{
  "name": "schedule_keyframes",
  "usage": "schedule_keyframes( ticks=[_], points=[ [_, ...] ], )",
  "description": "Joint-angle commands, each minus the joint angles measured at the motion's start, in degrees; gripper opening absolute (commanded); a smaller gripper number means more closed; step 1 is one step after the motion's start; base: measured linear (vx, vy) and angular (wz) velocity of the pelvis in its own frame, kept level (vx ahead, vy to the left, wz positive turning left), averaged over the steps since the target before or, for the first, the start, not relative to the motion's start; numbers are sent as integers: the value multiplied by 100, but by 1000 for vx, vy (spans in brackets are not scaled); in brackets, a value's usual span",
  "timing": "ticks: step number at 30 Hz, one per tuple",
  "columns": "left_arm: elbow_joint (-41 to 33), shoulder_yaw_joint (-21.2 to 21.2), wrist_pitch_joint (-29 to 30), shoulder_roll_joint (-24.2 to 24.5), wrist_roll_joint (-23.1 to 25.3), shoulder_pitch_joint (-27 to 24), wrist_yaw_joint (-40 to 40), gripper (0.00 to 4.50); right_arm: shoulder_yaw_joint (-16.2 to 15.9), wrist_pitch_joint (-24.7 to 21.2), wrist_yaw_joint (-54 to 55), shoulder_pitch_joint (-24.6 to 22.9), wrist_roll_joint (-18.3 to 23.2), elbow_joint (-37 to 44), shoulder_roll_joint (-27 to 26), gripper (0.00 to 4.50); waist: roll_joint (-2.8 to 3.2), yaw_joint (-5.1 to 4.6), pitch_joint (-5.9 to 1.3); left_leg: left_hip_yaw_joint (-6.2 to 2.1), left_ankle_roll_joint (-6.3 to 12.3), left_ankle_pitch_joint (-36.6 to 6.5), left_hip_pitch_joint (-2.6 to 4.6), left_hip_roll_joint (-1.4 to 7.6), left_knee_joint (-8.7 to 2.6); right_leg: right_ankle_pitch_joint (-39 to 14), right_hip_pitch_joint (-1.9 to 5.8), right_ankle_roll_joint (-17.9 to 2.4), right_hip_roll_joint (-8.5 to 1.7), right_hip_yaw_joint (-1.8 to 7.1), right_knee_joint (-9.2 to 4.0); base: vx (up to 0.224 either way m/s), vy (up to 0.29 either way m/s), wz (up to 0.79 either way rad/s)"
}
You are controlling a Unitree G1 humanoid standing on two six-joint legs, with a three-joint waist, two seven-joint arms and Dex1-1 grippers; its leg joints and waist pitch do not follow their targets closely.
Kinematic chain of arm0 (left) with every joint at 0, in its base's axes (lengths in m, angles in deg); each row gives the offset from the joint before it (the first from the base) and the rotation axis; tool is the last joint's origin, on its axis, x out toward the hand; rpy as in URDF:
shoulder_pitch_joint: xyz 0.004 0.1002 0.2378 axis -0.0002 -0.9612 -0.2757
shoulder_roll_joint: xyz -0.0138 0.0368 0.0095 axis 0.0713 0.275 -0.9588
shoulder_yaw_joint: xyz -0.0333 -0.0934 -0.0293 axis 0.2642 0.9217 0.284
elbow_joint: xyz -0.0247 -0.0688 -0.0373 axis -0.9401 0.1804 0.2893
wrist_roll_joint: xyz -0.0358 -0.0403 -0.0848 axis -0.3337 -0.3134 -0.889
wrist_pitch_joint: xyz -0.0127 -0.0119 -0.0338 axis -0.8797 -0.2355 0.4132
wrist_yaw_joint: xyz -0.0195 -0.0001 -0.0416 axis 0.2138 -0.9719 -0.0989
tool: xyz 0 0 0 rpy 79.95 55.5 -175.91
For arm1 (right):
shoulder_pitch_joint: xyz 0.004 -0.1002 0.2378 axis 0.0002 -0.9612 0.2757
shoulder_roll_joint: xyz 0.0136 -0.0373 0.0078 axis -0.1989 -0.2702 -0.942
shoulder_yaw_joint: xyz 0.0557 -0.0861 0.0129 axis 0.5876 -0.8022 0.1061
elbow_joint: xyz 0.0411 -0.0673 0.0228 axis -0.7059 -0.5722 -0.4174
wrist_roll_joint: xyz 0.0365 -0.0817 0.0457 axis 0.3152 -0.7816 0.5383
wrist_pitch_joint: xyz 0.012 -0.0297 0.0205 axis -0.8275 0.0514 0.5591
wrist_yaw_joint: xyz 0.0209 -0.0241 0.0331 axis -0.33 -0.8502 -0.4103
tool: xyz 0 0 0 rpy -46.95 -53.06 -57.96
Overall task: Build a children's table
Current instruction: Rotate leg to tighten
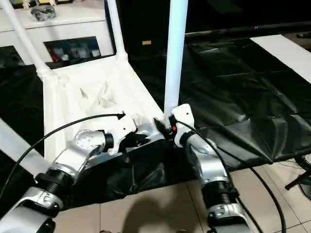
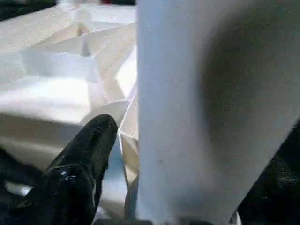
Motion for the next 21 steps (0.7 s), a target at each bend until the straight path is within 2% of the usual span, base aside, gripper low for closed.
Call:
schedule_keyframes(
  ticks=[1,3,4,5,7,8,9,12,13,14,15,17,18,21],
  points=[
    [-221,-113,-254,-14,-143,78,289,0,-427,-107,-614,-86,17,-271,-22,347,-28,49,-322,-116,330,-1464,74,211,-362,-842,189,-1379,-307,216,-425,0,0,0],
    [-169,-113,-316,118,-206,121,565,0,-457,-153,-1376,-106,227,-143,278,347,-40,73,-342,-114,459,-1178,55,219,-337,-357,225,-1480,-291,197,-374,0,0,0],
    [-166,-114,-320,126,-211,124,582,0,-462,-156,-1418,-108,238,-134,295,347,-34,103,-351,-102,554,-1073,58,219,-312,-111,234,-1542,-274,180,-349,0,0,0],
    [-144,-139,-365,222,-278,141,817,0,-604,-173,-2050,-168,341,18,532,347,-36,144,-359,-94,635,-938,51,223,-294,80,239,-1595,-274,177,-320,0,0,0],
    [-129,-148,-388,267,-312,150,927,0,-676,-190,-2332,-191,373,73,639,347,-46,193,-358,-87,709,-885,52,228,-282,179,239,-1635,-278,172,-305,0,0,0],
    [-117,-156,-395,314,-340,158,1042,0,-747,-260,-2601,-212,408,125,740,347,-37,214,-353,-86,704,-961,65,237,-288,62,231,-1640,-282,168,-310,0,0,0],
    [-94,-168,-419,358,-342,172,1117,0,-810,-304,-2815,-222,452,157,822,347,-52,221,-346,-82,691,-1014,71,239,-293,-35,224,-1637,-281,170,-323,0,0,0],
    [4,-173,-497,473,-340,222,1270,0,-956,-347,-3294,-231,501,195,1010,347,-47,276,-327,-85,548,-1268,96,257,-320,-539,207,-1568,-290,183,-362,0,0,0],
    [38,-171,-515,504,-339,242,1303,0,-966,-360,-3388,-219,510,177,1037,347,-62,291,-321,-85,493,-1320,102,266,-330,-651,198,-1550,-296,191,-372,0,0,0],
    [97,-155,-538,545,-349,280,1347,0,-962,-393,-3513,-187,547,143,1062,321,-73,301,-313,-84,432,-1377,103,265,-339,-758,193,-1533,-298,196,-375,0,0,0],
    [120,-144,-545,557,-355,295,1359,0,-959,-411,-3555,-173,566,135,1070,321,-66,305,-313,-93,406,-1403,104,266,-346,-819,198,-1524,-303,195,-375,0,0,0],
    [175,-126,-567,583,-362,327,1383,0,-960,-421,-3655,-148,603,127,1090,311,-76,308,-319,-89,350,-1406,114,263,-345,-831,187,-1504,-299,201,-379,0,0,0],
    [229,-111,-593,608,-367,359,1405,0,-960,-437,-3748,-124,636,127,1111,292,-84,308,-322,-91,350,-1383,108,261,-345,-805,197,-1508,-302,201,-370,0,0,0],
    [281,-104,-623,648,-382,383,1443,0,-987,-516,-3924,-105,695,164,1141,274,-76,324,-333,-90,399,-1225,94,255,-328,-625,205,-1529,-306,196,-350,0,0,0]
  ],
)
